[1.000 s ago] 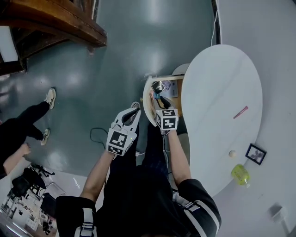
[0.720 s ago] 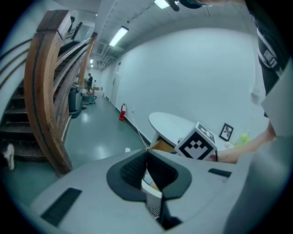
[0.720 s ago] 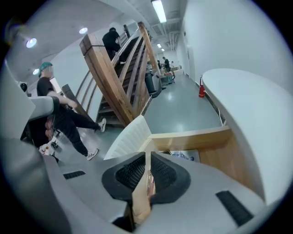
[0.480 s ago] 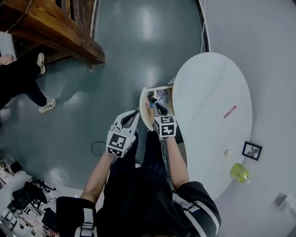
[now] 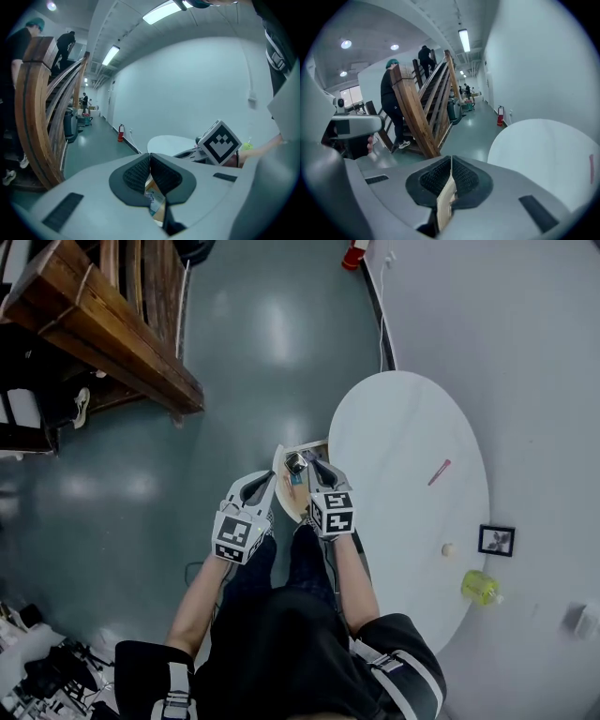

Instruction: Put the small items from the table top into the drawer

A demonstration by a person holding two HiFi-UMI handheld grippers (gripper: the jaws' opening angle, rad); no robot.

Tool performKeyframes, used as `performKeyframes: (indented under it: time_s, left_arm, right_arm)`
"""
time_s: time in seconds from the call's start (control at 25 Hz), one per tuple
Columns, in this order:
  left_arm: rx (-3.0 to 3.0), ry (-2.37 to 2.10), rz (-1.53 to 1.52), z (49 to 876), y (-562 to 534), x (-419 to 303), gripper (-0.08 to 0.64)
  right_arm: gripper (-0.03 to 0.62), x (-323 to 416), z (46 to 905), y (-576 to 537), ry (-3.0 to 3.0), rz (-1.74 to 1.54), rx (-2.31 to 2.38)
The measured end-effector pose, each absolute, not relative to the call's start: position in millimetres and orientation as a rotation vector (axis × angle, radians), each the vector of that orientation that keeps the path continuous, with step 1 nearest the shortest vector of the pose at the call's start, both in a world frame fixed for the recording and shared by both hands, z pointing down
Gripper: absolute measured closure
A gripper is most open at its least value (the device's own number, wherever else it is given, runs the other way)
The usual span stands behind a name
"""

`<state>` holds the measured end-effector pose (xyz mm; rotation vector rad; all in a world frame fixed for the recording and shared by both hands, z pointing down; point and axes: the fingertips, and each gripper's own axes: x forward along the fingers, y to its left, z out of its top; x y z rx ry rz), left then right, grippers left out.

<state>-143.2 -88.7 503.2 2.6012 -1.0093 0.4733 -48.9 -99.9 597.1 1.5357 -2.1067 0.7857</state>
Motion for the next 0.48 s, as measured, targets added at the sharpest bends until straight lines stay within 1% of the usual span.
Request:
performKeyframes:
  time_s: [0.48]
  left_arm:
    - [2.742,-0.982,0.350,421,-78,-135,0.540]
  right_arm:
    - [0.555,-30,463,-73,-2.197,0.565,1.727]
